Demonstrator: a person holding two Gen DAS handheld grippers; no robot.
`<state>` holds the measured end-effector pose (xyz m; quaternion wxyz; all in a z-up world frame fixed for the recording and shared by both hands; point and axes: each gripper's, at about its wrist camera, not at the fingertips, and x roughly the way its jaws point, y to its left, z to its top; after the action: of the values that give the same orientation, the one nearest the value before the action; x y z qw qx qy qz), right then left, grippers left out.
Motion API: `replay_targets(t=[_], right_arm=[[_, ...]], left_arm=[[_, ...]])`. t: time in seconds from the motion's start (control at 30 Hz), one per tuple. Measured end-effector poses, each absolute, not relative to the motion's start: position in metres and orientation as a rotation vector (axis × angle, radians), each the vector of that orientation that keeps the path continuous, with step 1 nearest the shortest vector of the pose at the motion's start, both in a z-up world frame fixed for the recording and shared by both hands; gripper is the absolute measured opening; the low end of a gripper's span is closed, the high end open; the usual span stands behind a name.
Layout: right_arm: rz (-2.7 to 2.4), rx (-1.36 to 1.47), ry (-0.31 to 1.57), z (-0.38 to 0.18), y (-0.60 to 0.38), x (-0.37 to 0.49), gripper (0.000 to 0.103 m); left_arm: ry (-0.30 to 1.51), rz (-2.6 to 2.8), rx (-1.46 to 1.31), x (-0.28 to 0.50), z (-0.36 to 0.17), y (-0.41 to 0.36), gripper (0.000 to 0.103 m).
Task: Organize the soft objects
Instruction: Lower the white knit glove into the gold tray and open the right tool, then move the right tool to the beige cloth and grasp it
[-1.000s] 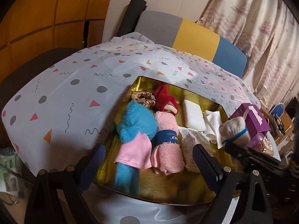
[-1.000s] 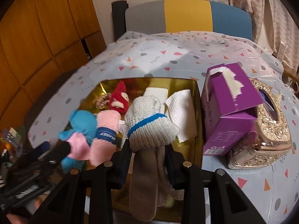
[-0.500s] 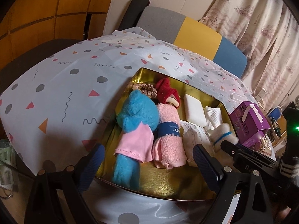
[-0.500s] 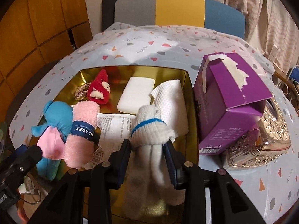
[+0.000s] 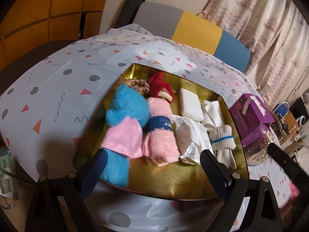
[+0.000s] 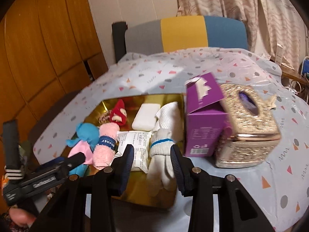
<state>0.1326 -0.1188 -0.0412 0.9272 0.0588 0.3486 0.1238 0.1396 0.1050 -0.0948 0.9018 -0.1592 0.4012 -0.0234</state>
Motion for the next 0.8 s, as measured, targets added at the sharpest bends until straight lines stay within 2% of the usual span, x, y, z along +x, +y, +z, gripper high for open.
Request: replay_targets(t=[0.47, 0.8], right_arm=[[0.056, 0.217, 0.663, -0.028, -0.231, 0.092, 0.039], [-0.198, 0.355, 0.722, -0.057, -0.332, 0.087, 0.039]], left_arm=[[0.845, -0.189, -0.247, 0.126, -0.085, 0.049, 0.097], [0.849, -0.29, -0.199, 0.123, -0.065, 0.007, 0.097]])
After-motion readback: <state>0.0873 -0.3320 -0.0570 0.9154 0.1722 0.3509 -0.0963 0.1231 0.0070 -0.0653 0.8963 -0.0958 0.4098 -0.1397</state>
